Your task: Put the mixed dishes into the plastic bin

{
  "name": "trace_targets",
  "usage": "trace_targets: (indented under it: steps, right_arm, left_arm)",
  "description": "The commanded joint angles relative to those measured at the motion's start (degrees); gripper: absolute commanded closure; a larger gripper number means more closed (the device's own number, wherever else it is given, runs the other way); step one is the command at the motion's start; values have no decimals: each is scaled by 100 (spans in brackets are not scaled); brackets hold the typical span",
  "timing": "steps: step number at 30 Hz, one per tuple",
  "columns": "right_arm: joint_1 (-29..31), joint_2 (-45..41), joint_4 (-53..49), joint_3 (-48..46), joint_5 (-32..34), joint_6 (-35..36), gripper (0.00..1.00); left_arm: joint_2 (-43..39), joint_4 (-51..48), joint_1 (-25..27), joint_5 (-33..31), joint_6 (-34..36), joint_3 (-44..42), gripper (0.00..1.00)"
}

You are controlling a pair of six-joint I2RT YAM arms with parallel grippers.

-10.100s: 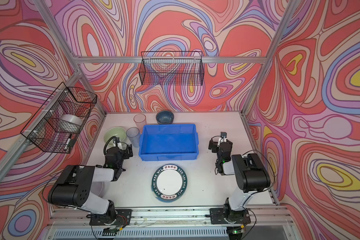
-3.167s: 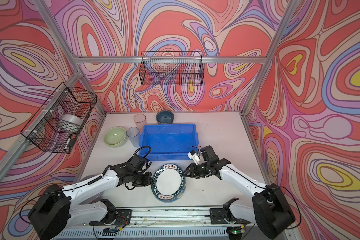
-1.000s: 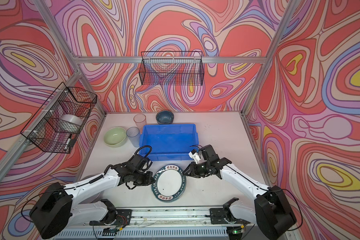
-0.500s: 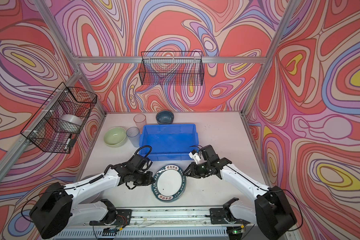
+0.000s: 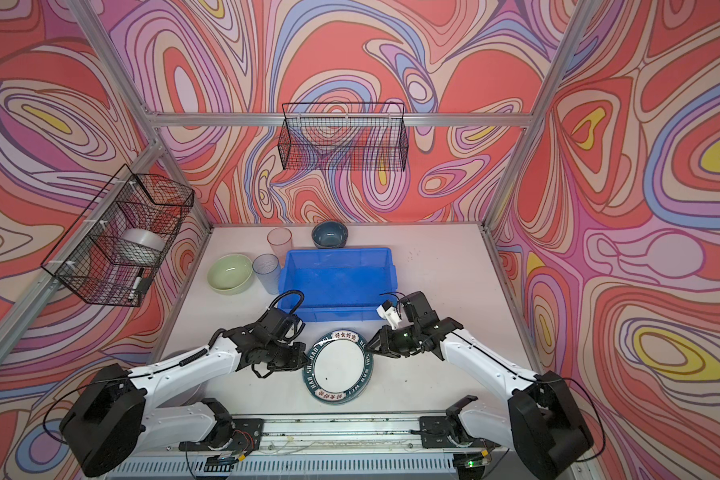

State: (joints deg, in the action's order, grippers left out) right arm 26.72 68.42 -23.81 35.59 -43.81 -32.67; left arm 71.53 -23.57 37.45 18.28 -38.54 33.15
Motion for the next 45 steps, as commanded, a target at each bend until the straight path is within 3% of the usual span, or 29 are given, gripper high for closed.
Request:
trace_targets:
  steps: [1, 12, 30, 45]
  right_arm:
    - [33, 1, -186, 52, 268, 101, 74]
    - [37, -215, -778, 343, 846, 299, 74]
    - [34, -120, -349, 145, 181, 138, 74]
    - [31, -88, -515, 141, 479, 243, 75]
  left_arm:
    - [245, -394, 34, -189, 56, -133, 100]
    - [265, -416, 33, -201, 66, -118, 100]
    - [264, -413, 34, -207, 65, -120, 100]
    - [298, -424, 34, -220, 66, -117, 100]
